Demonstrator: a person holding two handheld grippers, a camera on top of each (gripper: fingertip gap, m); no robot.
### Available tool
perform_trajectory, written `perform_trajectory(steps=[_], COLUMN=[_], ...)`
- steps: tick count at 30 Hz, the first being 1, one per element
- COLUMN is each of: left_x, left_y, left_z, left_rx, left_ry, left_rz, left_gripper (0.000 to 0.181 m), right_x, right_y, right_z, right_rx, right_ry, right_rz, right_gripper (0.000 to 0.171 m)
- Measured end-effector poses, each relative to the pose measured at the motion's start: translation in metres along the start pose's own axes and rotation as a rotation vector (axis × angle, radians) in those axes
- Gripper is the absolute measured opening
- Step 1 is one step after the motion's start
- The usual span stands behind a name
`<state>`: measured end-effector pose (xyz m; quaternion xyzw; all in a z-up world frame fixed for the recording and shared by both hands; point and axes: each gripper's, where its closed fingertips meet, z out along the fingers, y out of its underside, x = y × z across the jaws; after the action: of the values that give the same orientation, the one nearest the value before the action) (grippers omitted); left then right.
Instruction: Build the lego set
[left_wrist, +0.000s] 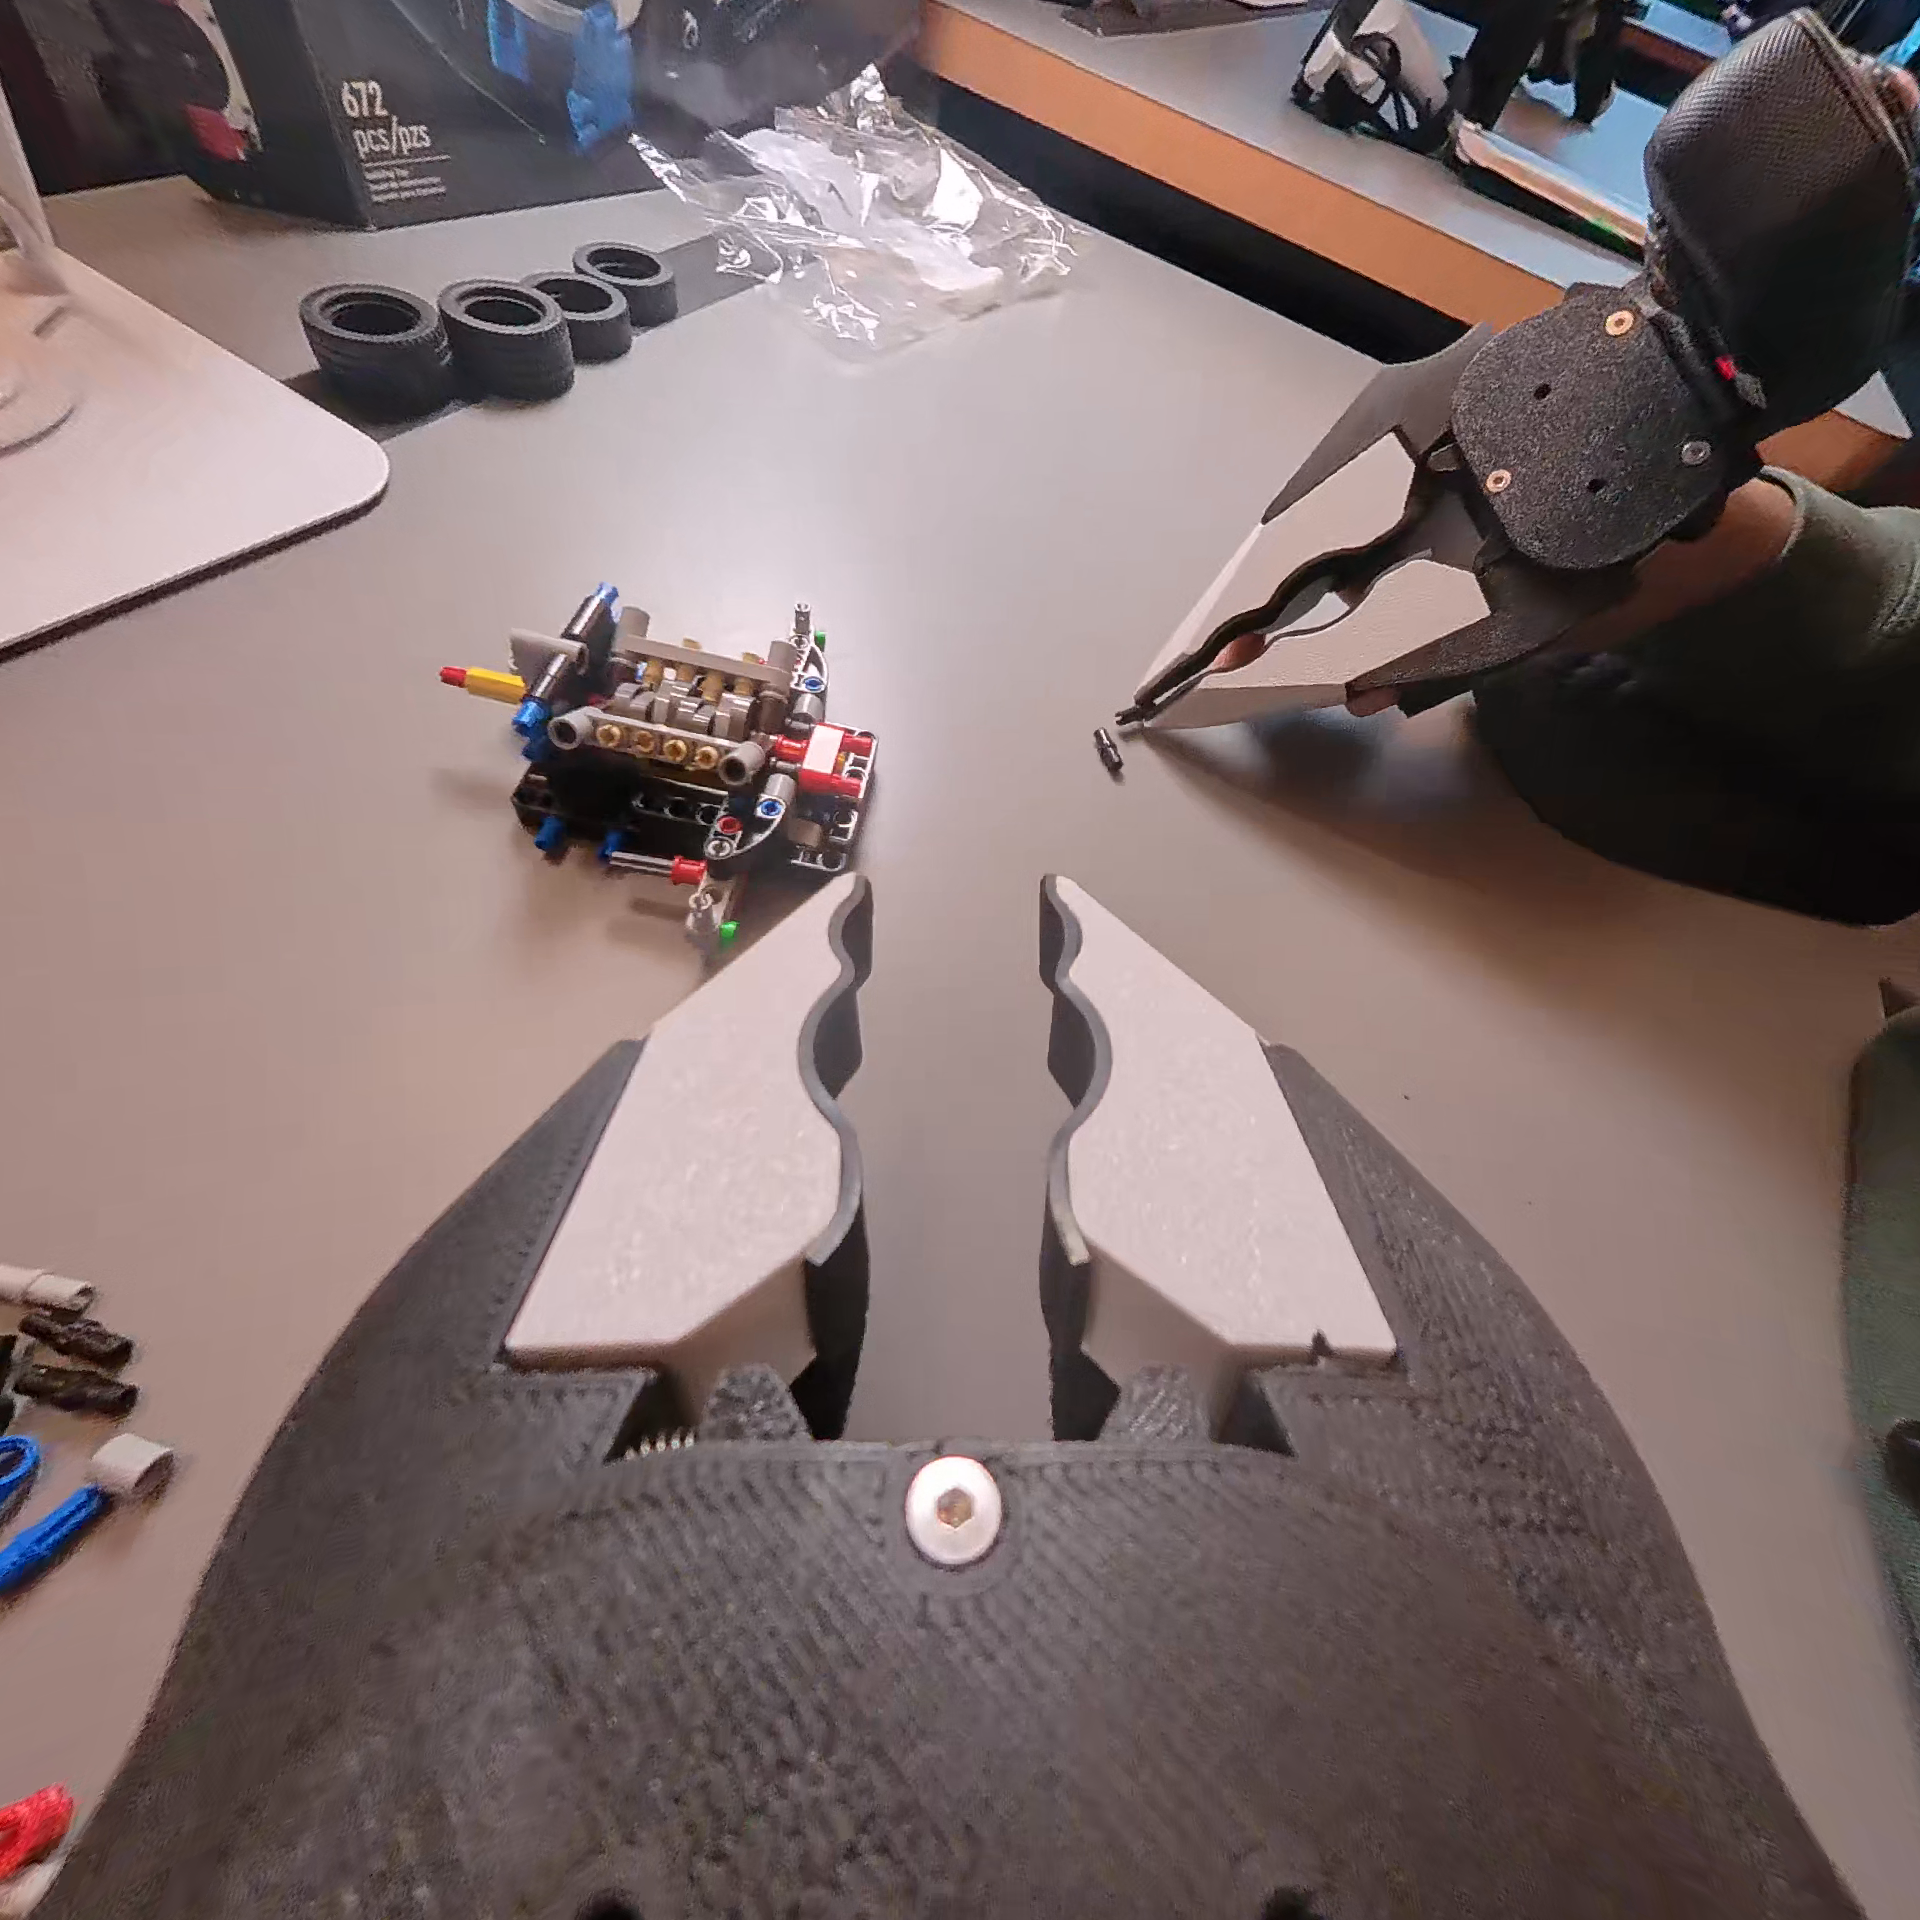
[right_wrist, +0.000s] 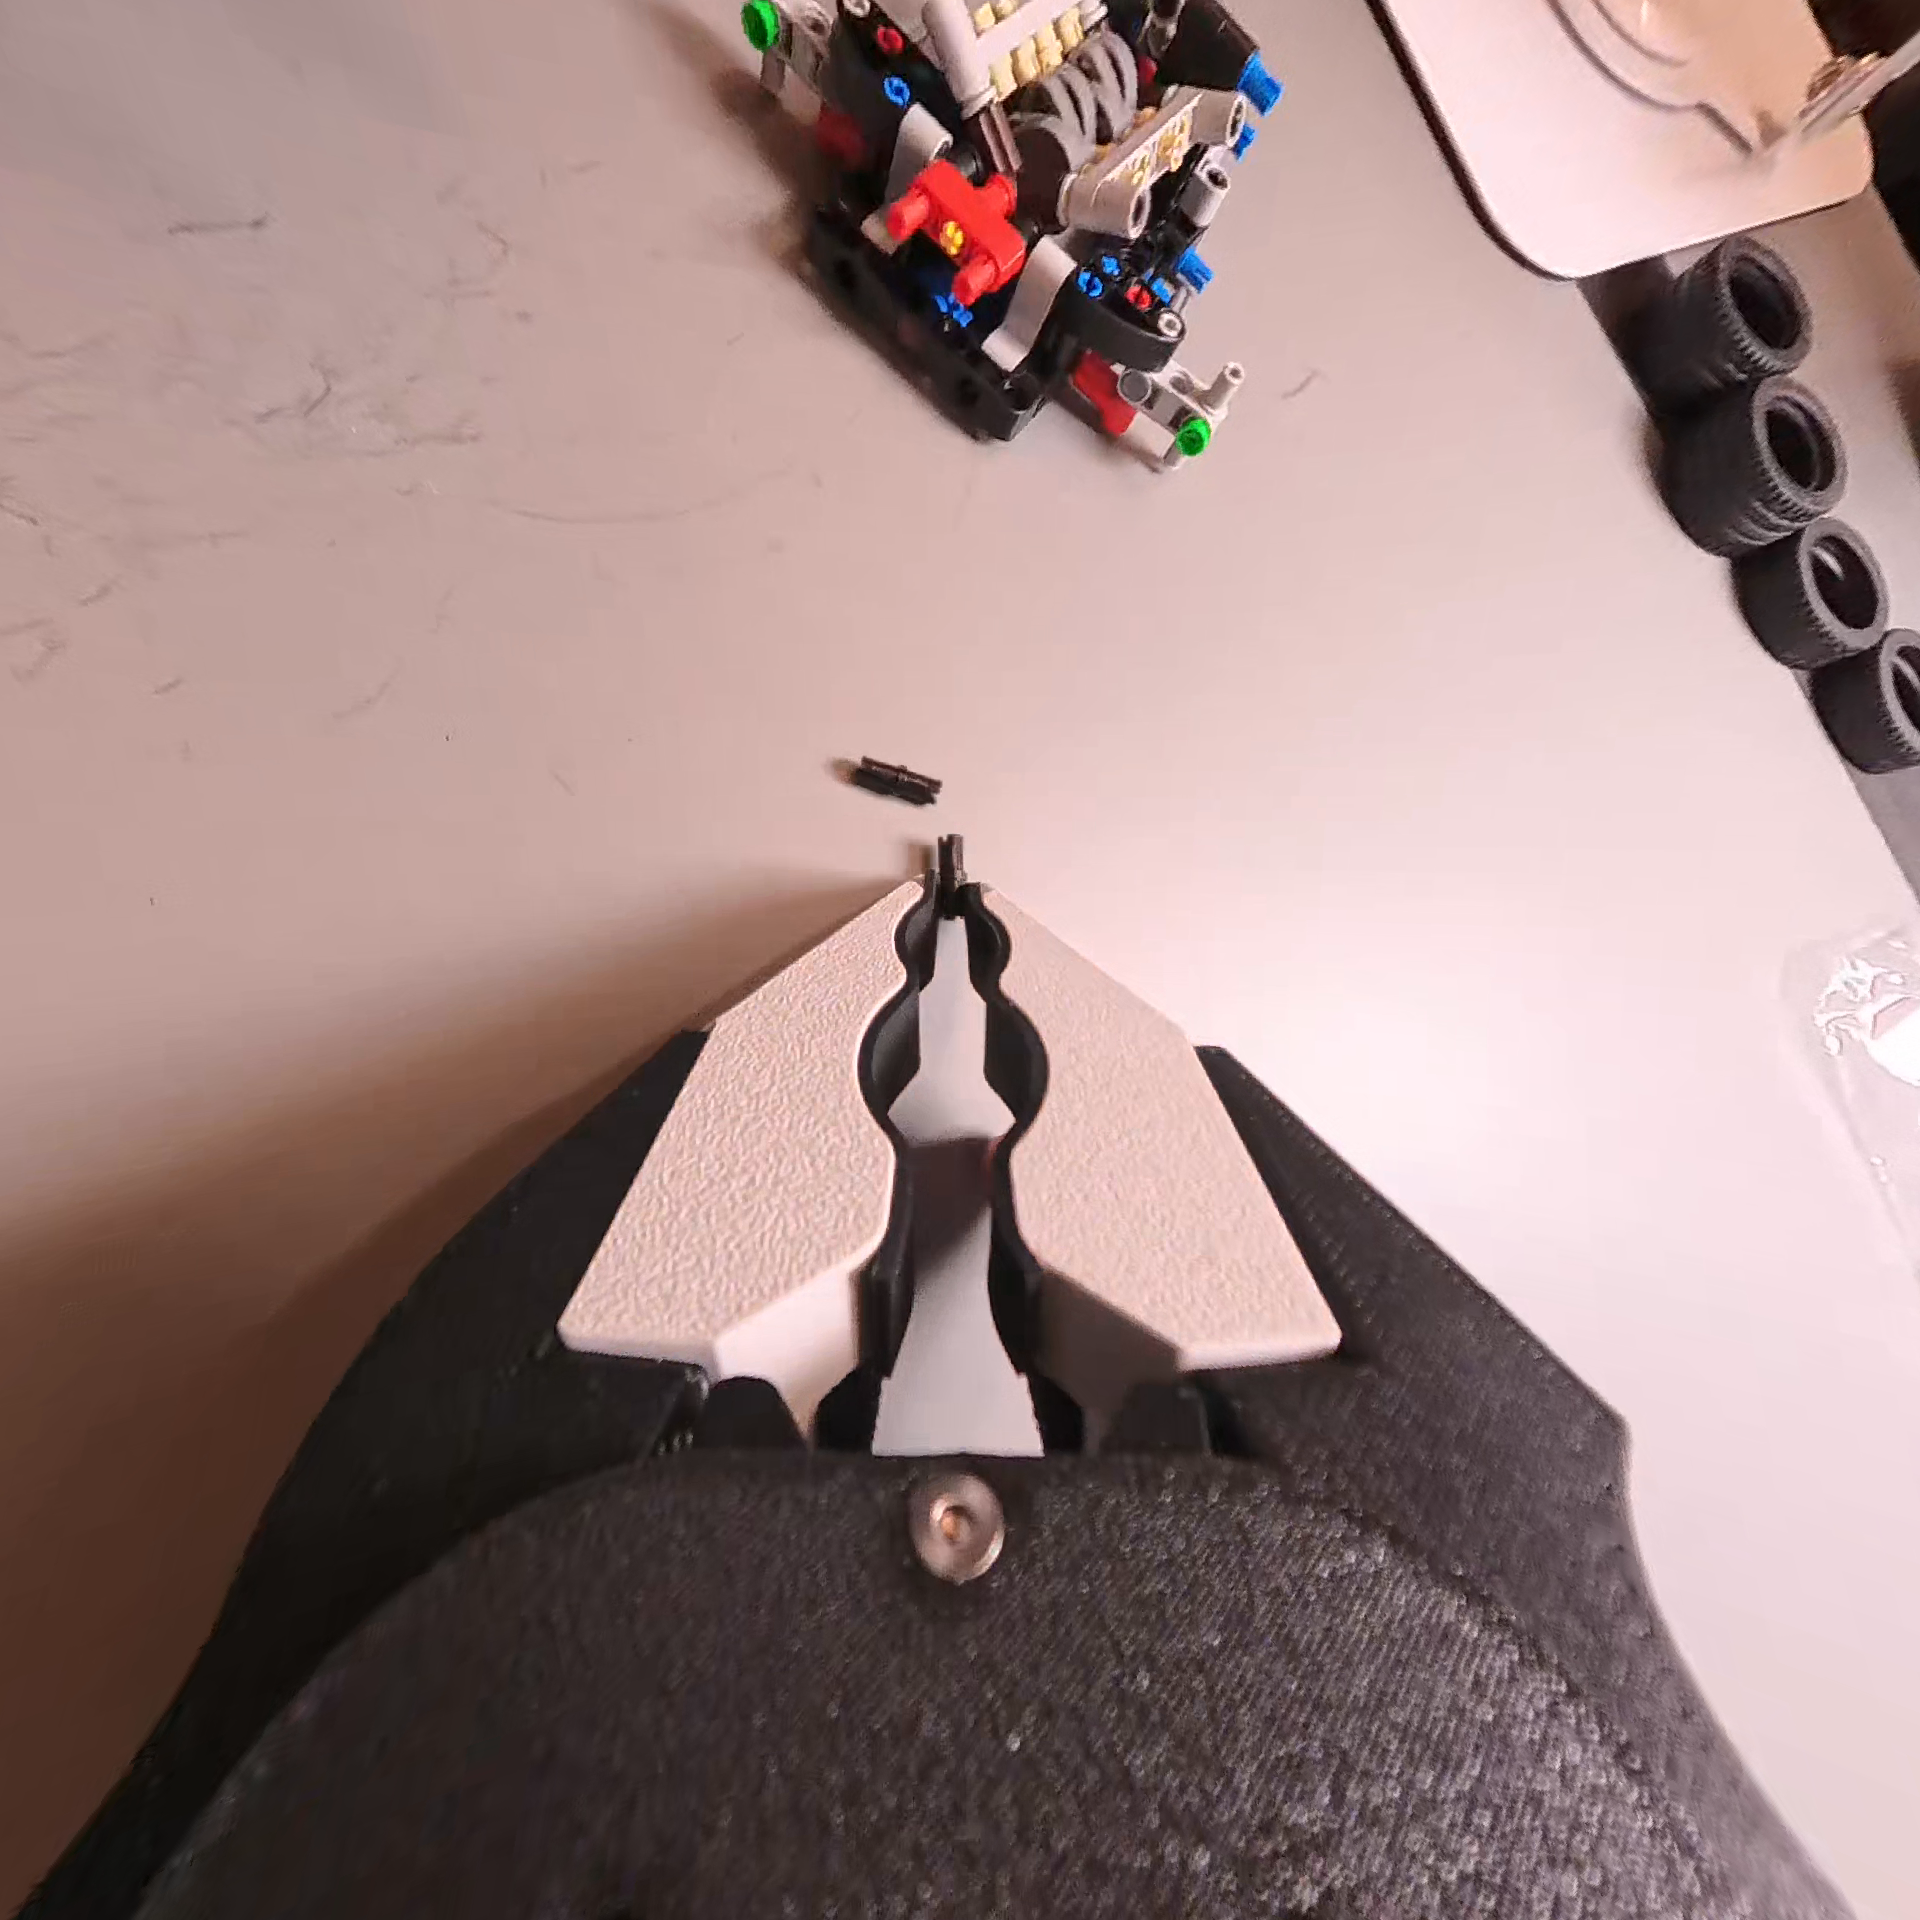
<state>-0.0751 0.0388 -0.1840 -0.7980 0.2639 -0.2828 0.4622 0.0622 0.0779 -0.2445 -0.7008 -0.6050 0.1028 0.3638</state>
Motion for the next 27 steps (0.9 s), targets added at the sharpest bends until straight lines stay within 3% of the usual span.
perform_trajectory(steps=[7, 11, 18, 22, 24, 27], left_x=[-0.003, -0.019, -0.099, -0.130, -0.134, -0.129], left_y=[0.003, -0.010, -0.042, -0.028, -0.009, 0.021], left_z=[0.001, -0.016, -0.124, -0.176, -0.179, -0.156], left_rx=[-0.016, 0.031, 0.195, 0.179, 0.099, -0.055], left_ry=[-0.023, -0.117, -0.519, -0.674, -0.653, -0.561], left_rz=[0.027, 0.080, 0.069, -0.001, -0.045, -0.055], left_gripper=[0.032, 0.031, 0.023, 0.014, 0.009, 0.003], right_x=[-0.002, 0.001, 0.029, 0.039, 0.042, 0.039], right_y=[-0.002, -0.012, -0.055, -0.063, -0.063, -0.065], right_z=[0.001, -0.008, -0.051, -0.066, -0.070, -0.076], right_rx=[-0.001, 0.079, 0.426, 0.526, 0.546, 0.577], right_ry=[-0.007, -0.029, 0.048, 0.057, 0.065, 0.073], right_rz=[0.020, 0.056, 0.135, 0.229, 0.243, 0.209], right_gripper=[0.009, 0.015, 0.033, 0.044, 0.037, 0.002])
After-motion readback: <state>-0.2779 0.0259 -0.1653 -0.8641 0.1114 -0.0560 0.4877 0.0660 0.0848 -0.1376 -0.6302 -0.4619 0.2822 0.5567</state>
